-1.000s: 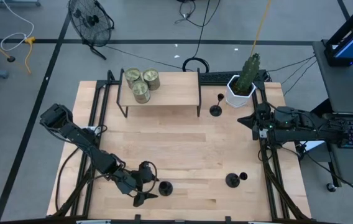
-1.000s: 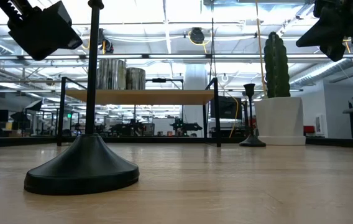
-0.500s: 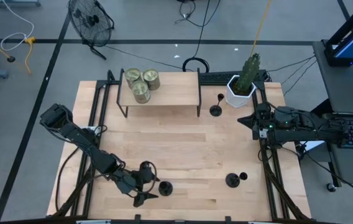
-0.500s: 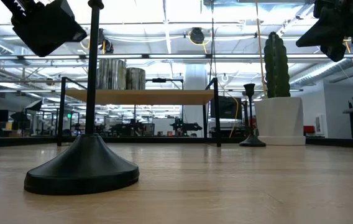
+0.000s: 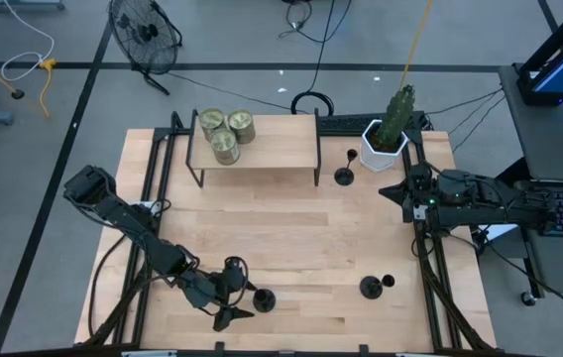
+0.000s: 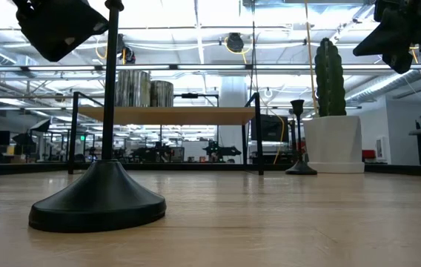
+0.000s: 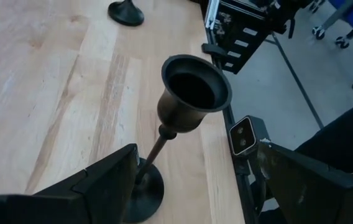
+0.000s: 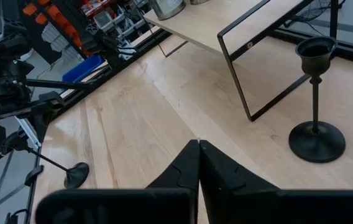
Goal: Pick & Place candle stick holders
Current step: Put the bottom left black candle holder on the shelf
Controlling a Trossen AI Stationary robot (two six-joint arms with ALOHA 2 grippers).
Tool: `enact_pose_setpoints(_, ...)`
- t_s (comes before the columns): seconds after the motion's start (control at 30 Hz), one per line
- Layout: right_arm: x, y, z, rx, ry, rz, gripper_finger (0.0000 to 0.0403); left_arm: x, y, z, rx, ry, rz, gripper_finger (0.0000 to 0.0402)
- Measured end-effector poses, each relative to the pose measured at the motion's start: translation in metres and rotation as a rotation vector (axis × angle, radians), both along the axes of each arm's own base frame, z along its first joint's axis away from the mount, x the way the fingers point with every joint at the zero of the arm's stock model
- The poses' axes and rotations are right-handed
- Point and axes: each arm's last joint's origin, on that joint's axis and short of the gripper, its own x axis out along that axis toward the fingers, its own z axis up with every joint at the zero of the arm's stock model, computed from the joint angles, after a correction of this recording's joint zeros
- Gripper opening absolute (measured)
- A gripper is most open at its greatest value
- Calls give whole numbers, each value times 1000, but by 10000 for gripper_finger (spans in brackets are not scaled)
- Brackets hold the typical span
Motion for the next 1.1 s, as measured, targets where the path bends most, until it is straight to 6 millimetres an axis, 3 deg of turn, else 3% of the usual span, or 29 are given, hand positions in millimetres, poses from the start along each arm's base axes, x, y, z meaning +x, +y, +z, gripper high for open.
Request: enact_pose_setpoints(1.1, 0, 0, 0, 10, -3, -5, 0, 6, 10, 0, 130, -46, 77, 340)
